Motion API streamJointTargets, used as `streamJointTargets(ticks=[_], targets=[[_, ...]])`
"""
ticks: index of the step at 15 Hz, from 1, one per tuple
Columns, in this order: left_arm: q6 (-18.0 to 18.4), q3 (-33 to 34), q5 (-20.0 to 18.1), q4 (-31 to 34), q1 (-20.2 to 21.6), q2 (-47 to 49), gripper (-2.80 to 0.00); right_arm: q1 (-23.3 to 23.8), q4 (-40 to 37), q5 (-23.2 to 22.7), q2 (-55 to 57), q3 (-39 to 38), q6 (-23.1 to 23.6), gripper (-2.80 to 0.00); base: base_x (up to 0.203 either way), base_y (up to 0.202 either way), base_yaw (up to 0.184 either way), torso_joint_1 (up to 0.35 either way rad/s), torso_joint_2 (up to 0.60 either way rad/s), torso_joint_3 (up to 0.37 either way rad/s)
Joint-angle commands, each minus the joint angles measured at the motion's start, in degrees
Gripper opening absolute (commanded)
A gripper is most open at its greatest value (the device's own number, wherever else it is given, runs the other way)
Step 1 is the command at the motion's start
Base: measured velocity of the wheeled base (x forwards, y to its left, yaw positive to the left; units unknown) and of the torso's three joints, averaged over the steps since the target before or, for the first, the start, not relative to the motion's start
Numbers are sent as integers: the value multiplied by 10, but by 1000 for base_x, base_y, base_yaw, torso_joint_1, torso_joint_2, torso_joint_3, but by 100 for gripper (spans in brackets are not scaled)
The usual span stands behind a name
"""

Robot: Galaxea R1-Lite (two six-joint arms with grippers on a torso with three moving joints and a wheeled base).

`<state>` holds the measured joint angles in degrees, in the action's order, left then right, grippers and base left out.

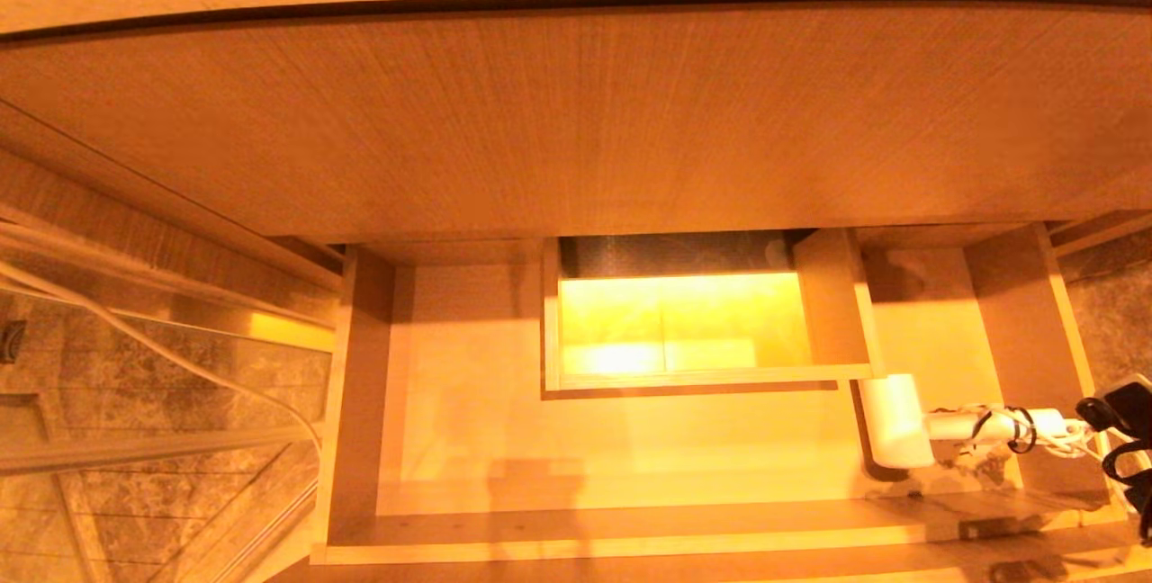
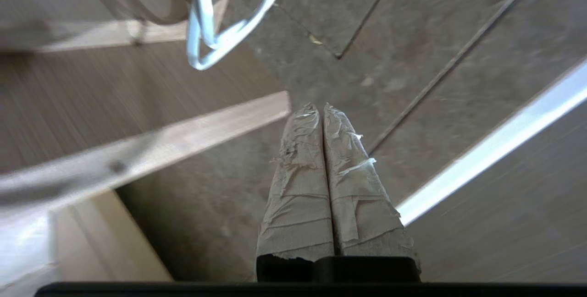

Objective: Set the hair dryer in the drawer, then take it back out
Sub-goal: Put it into the drawer

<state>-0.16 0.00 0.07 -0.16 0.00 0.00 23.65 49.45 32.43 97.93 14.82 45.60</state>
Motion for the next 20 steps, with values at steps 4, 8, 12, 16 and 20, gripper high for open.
streamJointTargets(ticks=[4, 8, 12, 16, 20], targets=[[0, 0, 0, 0, 0, 0, -280, 1, -16, -3, 35, 7, -29, 0, 0, 0, 0, 0, 0, 0], [0, 0, 0, 0, 0, 0, -280, 0, -34, -4, 65, 7, -69, 0, 0, 0, 0, 0, 0, 0], [0, 0, 0, 0, 0, 0, -280, -2, -34, -5, 108, 25, -97, 0, 0, 0, 0, 0, 0, 0], [0, 0, 0, 0, 0, 0, -280, -7, -33, -5, 150, 60, -111, 0, 0, 0, 0, 0, 0, 0], [0, 0, 0, 0, 0, 0, -280, -8, -35, -7, 191, 105, -119, 0, 0, 0, 0, 0, 0, 0]])
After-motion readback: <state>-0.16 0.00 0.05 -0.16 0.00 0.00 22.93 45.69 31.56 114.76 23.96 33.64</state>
